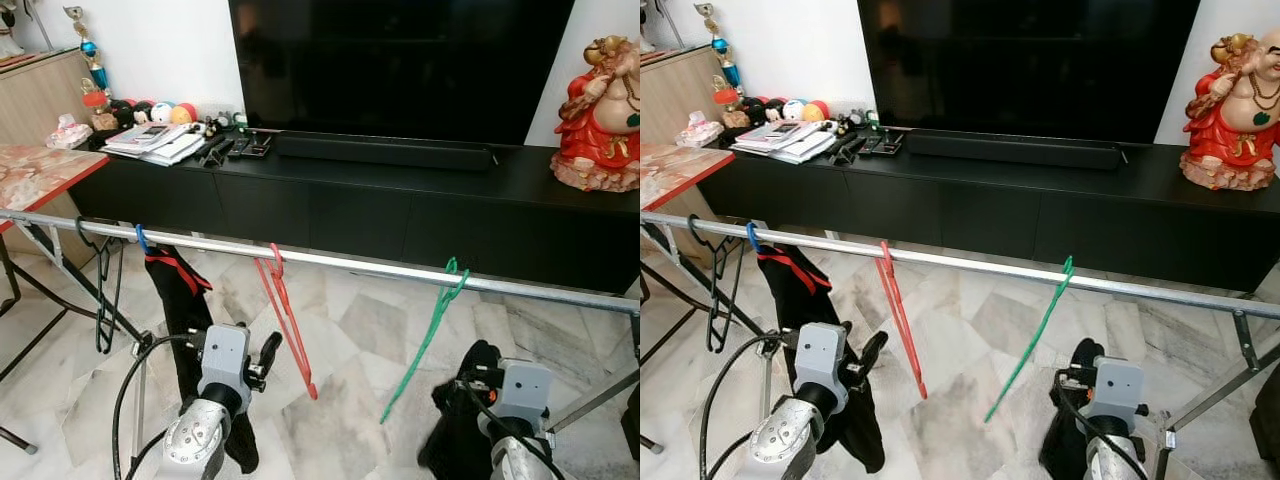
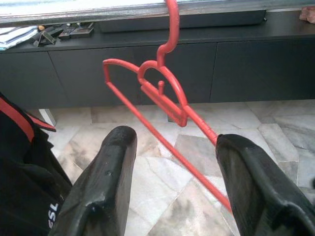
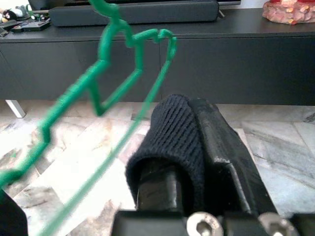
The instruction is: Hang hanger
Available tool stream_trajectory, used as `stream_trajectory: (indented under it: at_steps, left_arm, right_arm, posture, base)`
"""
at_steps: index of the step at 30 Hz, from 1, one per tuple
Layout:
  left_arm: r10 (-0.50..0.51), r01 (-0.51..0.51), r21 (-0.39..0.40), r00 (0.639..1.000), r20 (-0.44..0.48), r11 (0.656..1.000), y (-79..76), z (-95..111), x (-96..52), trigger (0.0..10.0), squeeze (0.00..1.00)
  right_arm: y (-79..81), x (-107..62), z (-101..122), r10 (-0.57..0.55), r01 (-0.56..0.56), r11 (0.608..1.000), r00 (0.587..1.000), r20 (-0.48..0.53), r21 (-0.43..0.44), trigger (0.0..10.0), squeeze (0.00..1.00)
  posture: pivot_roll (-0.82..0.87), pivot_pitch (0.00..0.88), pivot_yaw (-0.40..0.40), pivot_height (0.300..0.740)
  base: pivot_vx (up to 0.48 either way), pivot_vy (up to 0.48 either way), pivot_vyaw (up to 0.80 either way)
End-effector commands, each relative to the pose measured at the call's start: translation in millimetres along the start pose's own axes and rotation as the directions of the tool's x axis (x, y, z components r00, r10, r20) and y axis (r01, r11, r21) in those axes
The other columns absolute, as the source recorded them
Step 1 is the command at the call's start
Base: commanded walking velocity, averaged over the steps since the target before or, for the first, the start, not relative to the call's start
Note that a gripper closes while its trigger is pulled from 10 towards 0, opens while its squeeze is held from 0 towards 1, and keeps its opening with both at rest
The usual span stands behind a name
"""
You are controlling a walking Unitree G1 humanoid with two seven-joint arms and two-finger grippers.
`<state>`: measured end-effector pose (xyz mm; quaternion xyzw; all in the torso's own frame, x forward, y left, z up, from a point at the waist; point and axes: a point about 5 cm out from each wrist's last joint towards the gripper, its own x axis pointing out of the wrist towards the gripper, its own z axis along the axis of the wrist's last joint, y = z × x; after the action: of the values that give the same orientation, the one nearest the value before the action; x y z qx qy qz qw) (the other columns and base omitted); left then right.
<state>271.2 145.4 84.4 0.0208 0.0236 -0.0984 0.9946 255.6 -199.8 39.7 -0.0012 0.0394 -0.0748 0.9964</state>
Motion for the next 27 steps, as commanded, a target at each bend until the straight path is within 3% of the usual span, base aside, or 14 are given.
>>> stream_trajectory:
  at_steps: [1,22,27]
  left_arm:
    - [0.004,-0.005,-0.015,1.000,-0.007,1.000,1.6,-0.1,-0.7,10.0,0.00]
    - [-0.038,0.038,-0.011,0.999,0.015,0.999,-4.0,3.7,-0.3,10.0,0.00]
    - [-0.071,0.070,0.030,0.997,0.033,0.997,-7.8,6.6,-1.3,10.0,0.00]
  right_arm:
    - [4.1,2.6,1.7,0.018,-0.018,1.000,1.000,0.003,0.007,10.0,0.00]
    - [6.4,1.6,-4.9,0.032,-0.032,0.999,0.999,-0.033,0.003,10.0,0.00]
    - [8.2,1.2,-6.0,0.038,-0.038,0.999,0.999,-0.038,0.002,10.0,0.00]
  posture:
    - [0.01,0.012,0.019,0.740]
    - [0.02,0.019,0.022,0.740]
    - [0.02,0.022,0.024,0.740]
  base:
    - [0.000,0.000,0.00]
    - [0.276,0.000,0.00]
    - [0.000,0.000,0.00]
